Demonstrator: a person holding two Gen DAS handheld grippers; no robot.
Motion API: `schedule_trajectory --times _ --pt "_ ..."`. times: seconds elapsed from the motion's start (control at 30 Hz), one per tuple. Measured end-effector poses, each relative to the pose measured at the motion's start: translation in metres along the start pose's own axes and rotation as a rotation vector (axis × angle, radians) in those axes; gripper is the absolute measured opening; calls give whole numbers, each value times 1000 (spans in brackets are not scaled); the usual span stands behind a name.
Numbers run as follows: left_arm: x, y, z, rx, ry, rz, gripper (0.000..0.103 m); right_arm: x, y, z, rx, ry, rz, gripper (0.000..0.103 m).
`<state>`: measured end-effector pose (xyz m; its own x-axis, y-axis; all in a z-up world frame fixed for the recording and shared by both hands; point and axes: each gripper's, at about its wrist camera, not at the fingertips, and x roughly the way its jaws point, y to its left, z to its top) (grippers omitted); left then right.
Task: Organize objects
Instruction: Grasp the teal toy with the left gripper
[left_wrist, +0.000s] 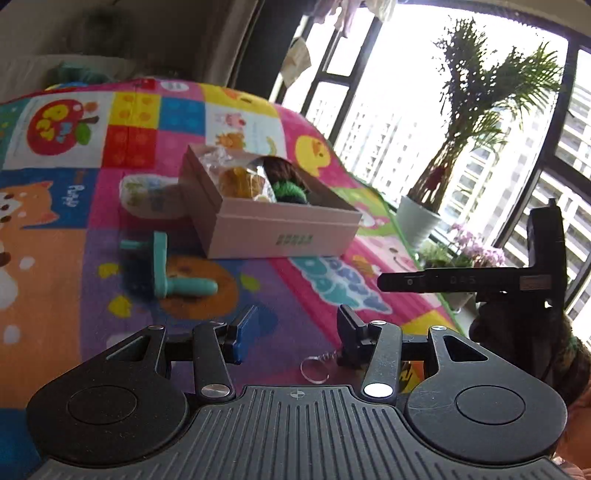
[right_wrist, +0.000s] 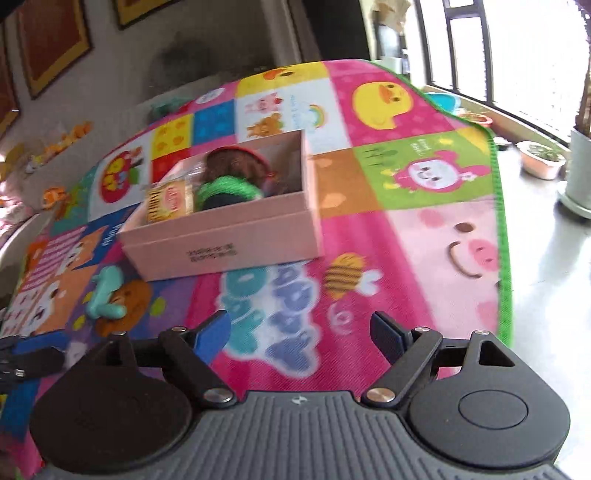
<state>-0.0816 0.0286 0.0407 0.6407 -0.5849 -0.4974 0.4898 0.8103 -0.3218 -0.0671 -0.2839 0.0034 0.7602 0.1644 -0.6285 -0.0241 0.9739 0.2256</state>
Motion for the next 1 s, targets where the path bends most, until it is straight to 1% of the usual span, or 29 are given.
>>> schedule_trajectory --times 0.03,0.1,0.17,0.2,0.3,0.4,0.53,0.6,0.67,0.73,0.8,0.87,1.0 --pt "0 1 1 -17 10 36 52 -3 5 -5 -24 1 34 83" --pt "2 7 7 -52 -5 134 52 -7 17 -16 -96 4 84 84" --pt "9 16 17 -90 -15 244 51 -9 30 -28 -171 -23 81 85" --pt "11 22 23 -105 -22 280 51 -9 35 -33 -203 -43 68 85" --pt "31 32 39 -111 -25 364 51 -9 39 -39 -224 -82 49 85" --pt "51 37 48 -94 -3 430 51 -13 32 -40 -192 -108 68 87" --pt "69 44 53 -108 19 472 51 -11 28 -39 -173 -98 76 88" --pt "73 47 53 -112 24 481 51 -9 29 -39 -175 -92 78 88" --pt "75 49 50 -121 39 483 46 -9 29 -40 -175 -95 79 89" --pt "78 51 48 -132 58 486 30 -10 29 -40 -172 -100 76 95" --pt "76 50 45 -121 57 491 24 -11 29 -40 -170 -110 72 100" --pt "74 49 42 -121 63 469 21 -11 29 -40 -171 -111 71 100" --pt "67 43 36 -108 74 448 20 -9 29 -39 -172 -101 64 100"
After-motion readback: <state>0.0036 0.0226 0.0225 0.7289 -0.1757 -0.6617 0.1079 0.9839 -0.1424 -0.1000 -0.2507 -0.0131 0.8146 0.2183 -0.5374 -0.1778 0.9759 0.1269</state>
